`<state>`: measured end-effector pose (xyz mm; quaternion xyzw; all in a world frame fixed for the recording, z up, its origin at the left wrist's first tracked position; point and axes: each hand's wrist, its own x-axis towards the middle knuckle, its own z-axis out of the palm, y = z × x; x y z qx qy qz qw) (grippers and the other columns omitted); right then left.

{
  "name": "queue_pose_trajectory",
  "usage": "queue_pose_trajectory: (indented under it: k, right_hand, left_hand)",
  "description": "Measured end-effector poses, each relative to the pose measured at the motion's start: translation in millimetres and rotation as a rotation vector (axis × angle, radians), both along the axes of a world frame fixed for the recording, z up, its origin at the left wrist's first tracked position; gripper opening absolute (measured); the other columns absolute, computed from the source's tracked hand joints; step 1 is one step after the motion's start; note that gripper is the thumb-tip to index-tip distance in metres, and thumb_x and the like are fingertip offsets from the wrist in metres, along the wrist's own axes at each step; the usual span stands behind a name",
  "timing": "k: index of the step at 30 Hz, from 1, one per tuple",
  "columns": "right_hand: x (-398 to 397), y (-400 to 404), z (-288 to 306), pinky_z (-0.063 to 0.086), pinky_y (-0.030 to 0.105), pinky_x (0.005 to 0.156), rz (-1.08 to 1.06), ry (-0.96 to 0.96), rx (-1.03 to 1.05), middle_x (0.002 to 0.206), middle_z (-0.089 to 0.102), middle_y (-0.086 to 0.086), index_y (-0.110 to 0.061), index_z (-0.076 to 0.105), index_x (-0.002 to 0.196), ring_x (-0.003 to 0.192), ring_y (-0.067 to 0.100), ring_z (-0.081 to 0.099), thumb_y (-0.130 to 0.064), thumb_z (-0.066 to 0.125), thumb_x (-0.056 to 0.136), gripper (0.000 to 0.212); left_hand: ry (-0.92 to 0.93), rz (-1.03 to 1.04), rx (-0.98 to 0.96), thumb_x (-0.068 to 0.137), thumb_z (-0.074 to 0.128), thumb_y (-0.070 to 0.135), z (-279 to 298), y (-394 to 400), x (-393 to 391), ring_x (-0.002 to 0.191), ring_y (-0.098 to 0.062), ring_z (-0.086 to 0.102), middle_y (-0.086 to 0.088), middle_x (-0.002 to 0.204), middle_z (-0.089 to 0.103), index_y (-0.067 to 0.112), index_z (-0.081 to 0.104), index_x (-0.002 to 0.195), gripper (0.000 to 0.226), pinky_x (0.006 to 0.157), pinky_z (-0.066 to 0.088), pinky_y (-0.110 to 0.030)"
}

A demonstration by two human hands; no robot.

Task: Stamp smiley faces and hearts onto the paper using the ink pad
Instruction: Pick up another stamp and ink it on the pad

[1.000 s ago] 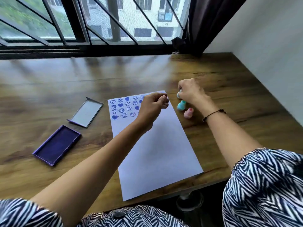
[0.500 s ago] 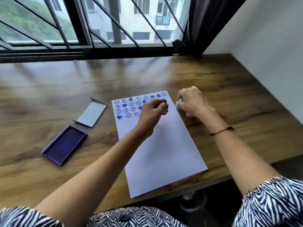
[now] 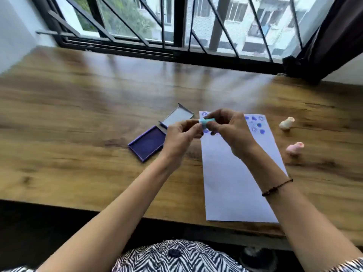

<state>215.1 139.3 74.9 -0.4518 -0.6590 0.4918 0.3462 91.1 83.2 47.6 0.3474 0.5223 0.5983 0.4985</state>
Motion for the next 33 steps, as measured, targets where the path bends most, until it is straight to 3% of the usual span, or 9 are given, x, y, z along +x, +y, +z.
queue_pose_trajectory:
  k: [5,7,10,13,17,22,33]
  right_hand:
    - [-51,-15,-6,0.051,0.015,0.066,0.171,-0.023,0.106,0.074,0.065,-0.002,-0.026,0.062,0.073,0.068,0.003,0.061,0.008,0.062,0.074,0.035]
    - [-72,-16,-8,0.052,0.026,0.073,0.2,-0.136,0.183,0.081,0.068,0.007,-0.018,0.066,0.078,0.075,0.015,0.062,0.007,0.062,0.073,0.025]
    - [-101,-21,-12,0.041,0.024,0.067,0.348,-0.393,0.414,0.088,0.066,0.017,-0.006,0.069,0.085,0.074,0.021,0.055,0.005,0.061,0.072,0.019]
    - [-120,-26,-15,0.045,0.037,0.068,0.501,-0.551,0.541,0.091,0.063,0.019,-0.003,0.068,0.087,0.081,0.033,0.057,0.003,0.057,0.074,0.018]
    - [-131,-29,-21,0.037,0.033,0.059,0.57,-0.684,0.652,0.092,0.062,0.018,-0.001,0.064,0.087,0.082,0.036,0.056,0.002,0.054,0.075,0.016]
    - [-138,-29,-23,0.032,0.03,0.06,0.662,-0.826,0.771,0.095,0.06,0.016,-0.001,0.059,0.088,0.087,0.034,0.055,0.002,0.055,0.072,0.017]
    - [-138,-31,-19,0.033,0.031,0.058,0.679,-0.835,0.807,0.095,0.059,0.016,-0.004,0.057,0.087,0.084,0.033,0.055,0.0,0.057,0.07,0.017]
  left_hand:
    - [-0.057,0.214,0.001,0.085,0.056,0.01,-8,-35,-40,0.055,-0.01,0.058,0.001,0.059,0.064,0.013,0.063,0.075,0.012,0.059,0.051,-0.017]
    - [-0.082,0.321,-0.003,0.084,0.056,0.009,-13,-47,-54,0.053,-0.008,0.059,0.004,0.054,0.066,0.012,0.063,0.076,0.011,0.053,0.05,-0.014]
    - [-0.066,0.492,-0.018,0.084,0.057,0.01,-23,-68,-71,0.051,-0.002,0.057,-0.001,0.06,0.064,0.012,0.062,0.078,0.008,0.052,0.047,-0.013]
    - [-0.08,0.605,-0.043,0.084,0.057,0.01,-31,-83,-78,0.052,-0.003,0.057,-0.006,0.068,0.061,0.012,0.062,0.078,0.009,0.052,0.047,-0.013]
    - [-0.118,0.639,-0.06,0.084,0.057,0.012,-36,-88,-78,0.055,-0.004,0.059,-0.005,0.072,0.063,0.011,0.063,0.083,0.006,0.056,0.049,-0.014]
    - [-0.145,0.653,-0.084,0.084,0.059,0.013,-33,-84,-75,0.058,-0.005,0.06,-0.006,0.075,0.065,0.006,0.063,0.092,0.012,0.059,0.051,-0.015]
    - [-0.14,0.645,-0.075,0.084,0.057,0.011,-31,-84,-74,0.059,-0.006,0.06,-0.003,0.076,0.065,0.009,0.064,0.089,0.009,0.06,0.052,-0.015]
